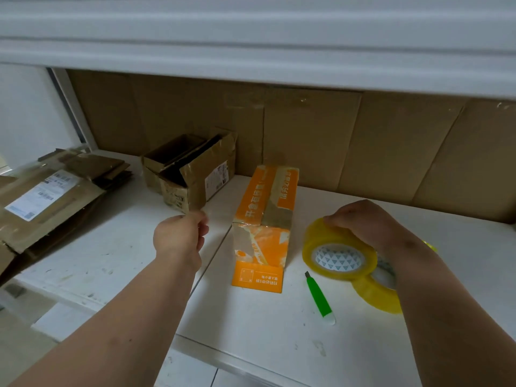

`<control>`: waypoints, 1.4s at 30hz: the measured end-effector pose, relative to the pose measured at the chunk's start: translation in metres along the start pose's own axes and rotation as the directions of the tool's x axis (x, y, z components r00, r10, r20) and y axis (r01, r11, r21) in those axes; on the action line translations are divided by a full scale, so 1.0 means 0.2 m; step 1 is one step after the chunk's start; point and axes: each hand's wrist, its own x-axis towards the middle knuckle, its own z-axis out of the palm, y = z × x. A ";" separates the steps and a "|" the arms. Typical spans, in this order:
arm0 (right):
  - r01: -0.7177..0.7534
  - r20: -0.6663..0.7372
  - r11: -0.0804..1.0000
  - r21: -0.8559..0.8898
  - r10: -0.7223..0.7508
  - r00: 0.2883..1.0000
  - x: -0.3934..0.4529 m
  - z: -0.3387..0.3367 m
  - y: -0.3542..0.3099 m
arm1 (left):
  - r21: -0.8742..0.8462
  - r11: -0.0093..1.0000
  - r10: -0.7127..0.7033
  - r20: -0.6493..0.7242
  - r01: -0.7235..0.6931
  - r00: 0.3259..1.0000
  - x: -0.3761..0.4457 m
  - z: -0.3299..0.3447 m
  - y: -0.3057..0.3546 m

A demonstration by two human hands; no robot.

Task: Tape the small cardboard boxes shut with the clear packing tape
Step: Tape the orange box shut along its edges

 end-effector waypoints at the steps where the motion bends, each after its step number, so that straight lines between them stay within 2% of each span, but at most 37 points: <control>1: 0.000 0.002 1.000 -0.017 0.000 1.000 0.01 0.01 0.00 | 0.017 1.000 -0.009 -0.002 0.009 1.000 0.01 0.00 -0.01; 4: -0.005 0.009 0.997 -0.072 0.006 1.000 0.03 0.03 -0.02 | 0.096 0.995 -0.034 -0.008 0.035 0.999 0.04 -0.01 -0.06; 8: 0.009 0.049 0.959 -0.282 0.005 0.999 0.05 0.10 -0.07 | 0.227 0.974 -0.034 0.027 0.027 0.999 0.06 0.00 -0.11; 13: -0.027 0.036 0.894 -0.448 0.048 0.998 0.07 0.21 -0.10 | 0.362 0.932 -0.067 0.189 -0.006 0.980 0.04 0.04 -0.16; 16: -0.038 0.009 0.859 -0.511 0.050 0.999 0.09 0.23 -0.11 | 0.397 0.918 -0.085 0.227 -0.013 0.970 0.02 0.06 -0.18; 21: -0.027 -0.017 0.831 -0.556 0.021 1.000 0.09 0.25 -0.13 | 0.535 0.820 0.069 0.256 -0.201 0.964 0.05 0.07 -0.17; 23: -0.033 -0.031 0.826 -0.562 0.019 0.999 0.09 0.25 -0.15 | 0.558 0.788 0.118 0.279 -0.261 0.953 0.05 0.06 -0.16; 26: -0.042 -0.036 0.825 -0.563 0.026 0.999 0.08 0.25 -0.15 | 0.447 0.823 0.173 0.388 -0.349 0.905 0.04 0.08 -0.18; 30: -0.053 -0.053 0.832 -0.553 0.028 0.998 0.07 0.25 -0.14 | 0.310 0.904 0.119 0.483 -0.296 0.867 -0.06 0.06 -0.16; 34: -0.026 -0.054 0.872 -0.489 -0.001 0.999 0.05 0.27 -0.19 | 0.187 0.950 0.091 0.598 -0.249 0.796 -0.08 0.06 -0.10; 37: 0.018 -0.005 0.889 -0.457 -0.023 1.000 0.00 0.29 -0.27 | 0.195 0.940 0.122 0.577 -0.281 0.808 0.00 0.10 -0.04; 42: 0.095 0.150 0.965 -0.243 -0.060 0.987 -0.09 0.40 -0.38 | 0.313 0.864 0.130 0.617 -0.393 0.776 0.13 0.13 0.00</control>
